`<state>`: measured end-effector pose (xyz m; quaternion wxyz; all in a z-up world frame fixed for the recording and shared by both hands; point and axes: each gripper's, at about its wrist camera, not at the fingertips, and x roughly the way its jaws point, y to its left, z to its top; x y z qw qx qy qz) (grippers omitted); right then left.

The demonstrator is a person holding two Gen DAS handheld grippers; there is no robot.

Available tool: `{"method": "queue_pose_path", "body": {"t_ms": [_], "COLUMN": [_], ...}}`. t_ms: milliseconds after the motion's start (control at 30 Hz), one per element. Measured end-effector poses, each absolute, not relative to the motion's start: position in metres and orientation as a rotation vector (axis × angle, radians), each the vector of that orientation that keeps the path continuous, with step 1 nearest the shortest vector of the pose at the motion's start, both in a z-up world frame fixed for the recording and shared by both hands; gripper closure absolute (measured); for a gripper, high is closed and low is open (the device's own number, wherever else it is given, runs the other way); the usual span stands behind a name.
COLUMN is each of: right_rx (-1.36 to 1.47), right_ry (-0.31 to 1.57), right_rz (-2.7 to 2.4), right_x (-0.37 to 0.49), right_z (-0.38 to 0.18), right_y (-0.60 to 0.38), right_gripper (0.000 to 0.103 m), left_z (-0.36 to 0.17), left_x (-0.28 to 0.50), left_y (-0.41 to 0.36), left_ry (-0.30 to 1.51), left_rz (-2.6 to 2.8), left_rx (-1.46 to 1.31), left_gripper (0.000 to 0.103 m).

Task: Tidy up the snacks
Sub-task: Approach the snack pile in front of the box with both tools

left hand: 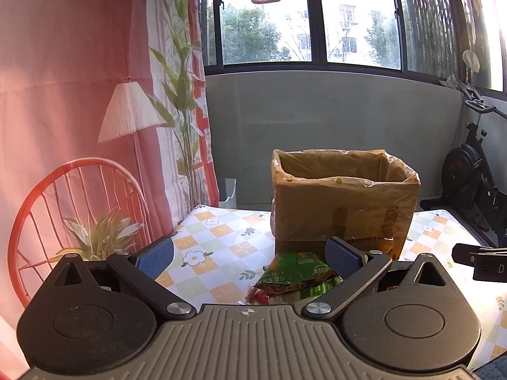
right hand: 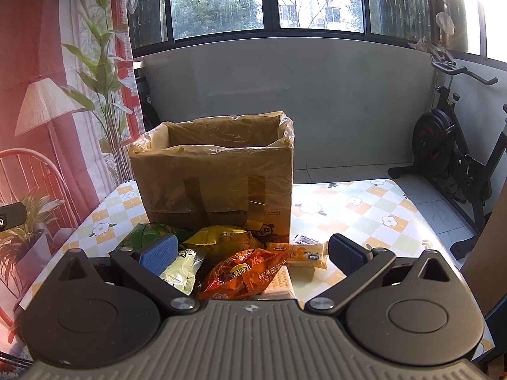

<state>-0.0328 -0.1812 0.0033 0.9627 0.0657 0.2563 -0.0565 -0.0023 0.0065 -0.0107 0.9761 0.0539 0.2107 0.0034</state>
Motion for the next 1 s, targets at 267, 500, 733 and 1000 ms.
{"method": "queue_pose_path", "body": {"t_ms": [267,500,733,1000], "right_rx": [0.129,0.123,0.124,0.124], "right_ry": [0.527,0.536,0.534,0.534], "right_rz": [-0.118,-0.112,-0.114,-0.113], "right_x": [-0.0316,-0.0296,-0.0290,-0.0295], "right_z": [0.0008,-0.0011,-0.0012,-0.0017], "right_y": [-0.1813,-0.1797,-0.1801,-0.1795], "right_gripper": [0.000,0.000,0.000,0.000], "left_z": [-0.0146,-0.0155,-0.0162,-0.0174], "left_x": [-0.0017,-0.0012,-0.0015,-0.0018], "left_y": [0.0078,0.0090,0.0090,0.0097], "left_ry": [0.440,0.444,0.446,0.449], "left_rz": [-0.006,-0.006,-0.012,-0.012], "left_rx": [0.092,0.084,0.085,0.083], "left_gripper": [0.000,0.000,0.000,0.000]}}
